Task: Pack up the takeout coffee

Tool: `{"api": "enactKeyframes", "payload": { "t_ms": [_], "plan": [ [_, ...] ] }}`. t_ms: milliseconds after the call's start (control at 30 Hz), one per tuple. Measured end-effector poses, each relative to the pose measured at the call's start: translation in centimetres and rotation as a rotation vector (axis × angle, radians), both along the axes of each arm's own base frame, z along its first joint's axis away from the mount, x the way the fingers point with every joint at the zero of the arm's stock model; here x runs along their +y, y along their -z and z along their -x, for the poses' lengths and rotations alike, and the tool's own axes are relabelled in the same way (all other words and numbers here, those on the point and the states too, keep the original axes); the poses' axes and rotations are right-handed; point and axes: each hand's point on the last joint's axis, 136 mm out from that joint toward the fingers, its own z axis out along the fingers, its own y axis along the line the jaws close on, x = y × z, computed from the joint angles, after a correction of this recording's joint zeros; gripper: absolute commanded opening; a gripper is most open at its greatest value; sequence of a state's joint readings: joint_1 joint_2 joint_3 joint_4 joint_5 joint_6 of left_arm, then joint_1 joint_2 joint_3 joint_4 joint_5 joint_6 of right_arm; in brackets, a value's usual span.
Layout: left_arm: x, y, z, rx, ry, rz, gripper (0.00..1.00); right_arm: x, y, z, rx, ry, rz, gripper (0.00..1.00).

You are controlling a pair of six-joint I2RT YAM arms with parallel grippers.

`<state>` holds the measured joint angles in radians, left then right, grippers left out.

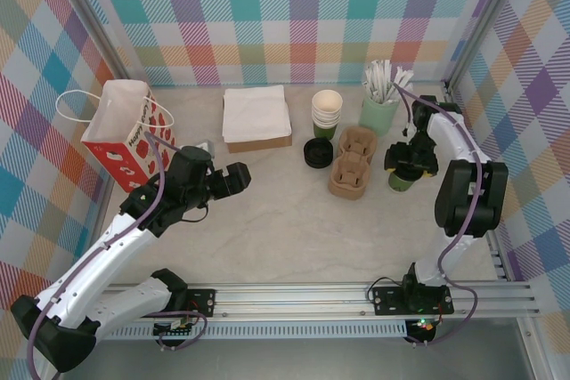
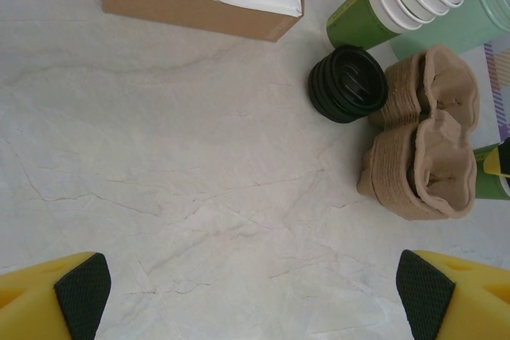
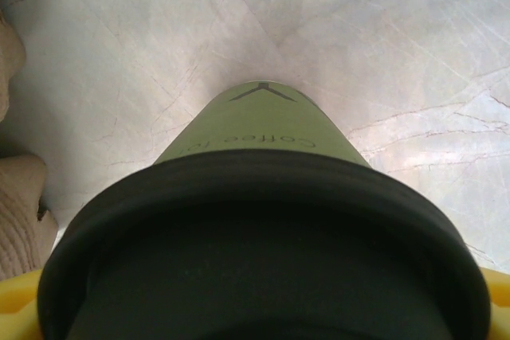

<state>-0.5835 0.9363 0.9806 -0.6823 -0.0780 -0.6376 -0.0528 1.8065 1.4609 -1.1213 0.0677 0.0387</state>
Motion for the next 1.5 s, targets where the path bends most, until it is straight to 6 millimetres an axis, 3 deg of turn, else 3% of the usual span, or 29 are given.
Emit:
{"api": "enactKeyframes", "payload": {
  "t_ms": [167, 400, 567, 767, 933, 1100, 1333, 1500],
  "plan": [
    [0.0, 0.1, -0.1, 0.002, 0.000, -0.006, 0.95, 0.0, 0.0, -0.2, -0.006, -0.005, 0.000, 1.00],
    [-0.3, 0.2, -0.7, 0.014, 0.000, -0.017, 0.95, 0.0, -0.4, -0.1, -0.018, -0.006, 0.001, 1.00],
    [-0.3, -2.2, -1.9, -0.024, -0.004, -0.011, 0.97, -0.1, -2.9, 0.3, -0.081, -0.003, 0.004, 1.00],
    [1.1, -6.1, -3.2, -0.061, -0.011, -0.035, 0.98, 0.1, -6.5, 1.4, -0.168, -0.002, -0.002, 1.00],
    [4.3, -9.5, -4.9, -0.079, -0.032, -0.111, 0.99, 0.2, -10.1, 3.3, -0.312, 0.004, 0.008, 1.00],
    [9.0, -10.9, -7.8, -0.060, -0.098, -0.216, 0.97, 1.7, -12.4, 6.5, -0.444, 0.016, -0.067, 1.00],
    [13.6, -11.3, -12.1, -0.038, -0.145, -0.419, 0.96, 4.6, -13.5, 8.2, -0.542, 0.034, -0.244, 1.00],
    [17.7, -11.4, -13.0, -0.017, -0.201, -0.519, 0.98, 5.4, -13.1, 9.1, -0.556, 0.051, -0.301, 1.00]
  ]
}}
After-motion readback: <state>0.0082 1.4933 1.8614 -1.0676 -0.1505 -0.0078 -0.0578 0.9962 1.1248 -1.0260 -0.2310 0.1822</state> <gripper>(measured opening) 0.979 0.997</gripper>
